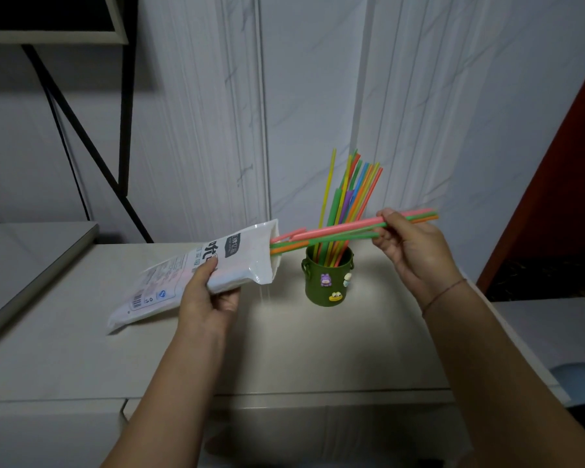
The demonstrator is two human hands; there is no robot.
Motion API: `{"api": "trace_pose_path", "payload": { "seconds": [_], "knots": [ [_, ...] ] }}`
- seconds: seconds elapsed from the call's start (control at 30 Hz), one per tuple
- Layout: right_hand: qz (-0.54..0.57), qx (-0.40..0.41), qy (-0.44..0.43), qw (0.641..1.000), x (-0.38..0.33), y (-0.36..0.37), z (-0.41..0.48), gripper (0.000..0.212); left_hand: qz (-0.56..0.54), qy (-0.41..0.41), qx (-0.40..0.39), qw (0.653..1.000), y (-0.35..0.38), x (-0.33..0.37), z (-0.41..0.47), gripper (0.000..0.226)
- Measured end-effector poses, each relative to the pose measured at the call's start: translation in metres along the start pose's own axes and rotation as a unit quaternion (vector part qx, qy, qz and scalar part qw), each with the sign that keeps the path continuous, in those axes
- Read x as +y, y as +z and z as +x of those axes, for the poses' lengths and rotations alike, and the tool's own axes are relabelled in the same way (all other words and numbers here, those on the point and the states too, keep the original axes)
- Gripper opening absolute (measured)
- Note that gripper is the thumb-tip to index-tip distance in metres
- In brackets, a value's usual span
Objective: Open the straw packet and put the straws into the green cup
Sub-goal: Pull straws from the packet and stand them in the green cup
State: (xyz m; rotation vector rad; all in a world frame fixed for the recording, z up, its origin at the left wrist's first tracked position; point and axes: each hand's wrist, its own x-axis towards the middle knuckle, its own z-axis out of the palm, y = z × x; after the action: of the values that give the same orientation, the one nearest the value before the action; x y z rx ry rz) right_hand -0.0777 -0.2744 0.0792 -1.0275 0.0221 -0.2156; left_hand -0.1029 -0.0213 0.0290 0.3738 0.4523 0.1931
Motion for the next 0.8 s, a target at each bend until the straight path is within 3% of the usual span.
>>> {"api": "trace_pose_path", "payload": {
  "seconds": [0.23, 0.4, 0.8],
  "knots": [
    [-0.055, -0.036, -0.014, 0.998, 0.013, 0.018, -0.010, 0.011, 0.010, -0.015, -0.015, 1.000, 0.003, -0.008, -0.003, 0.023],
    [-0.035, 0.002, -0.034, 0.999, 0.001, 0.011, -0.006, 0.012, -0.003, -0.002, 0.008, 1.000, 0.002, 0.000, 0.001, 0.039],
    [-0.005, 0.089, -0.058, 0.994, -0.028, -0.019, 0.008, 0.014, -0.015, 0.007, 0.024, 1.000, 0.001, 0.011, 0.002, 0.043]
  ]
}}
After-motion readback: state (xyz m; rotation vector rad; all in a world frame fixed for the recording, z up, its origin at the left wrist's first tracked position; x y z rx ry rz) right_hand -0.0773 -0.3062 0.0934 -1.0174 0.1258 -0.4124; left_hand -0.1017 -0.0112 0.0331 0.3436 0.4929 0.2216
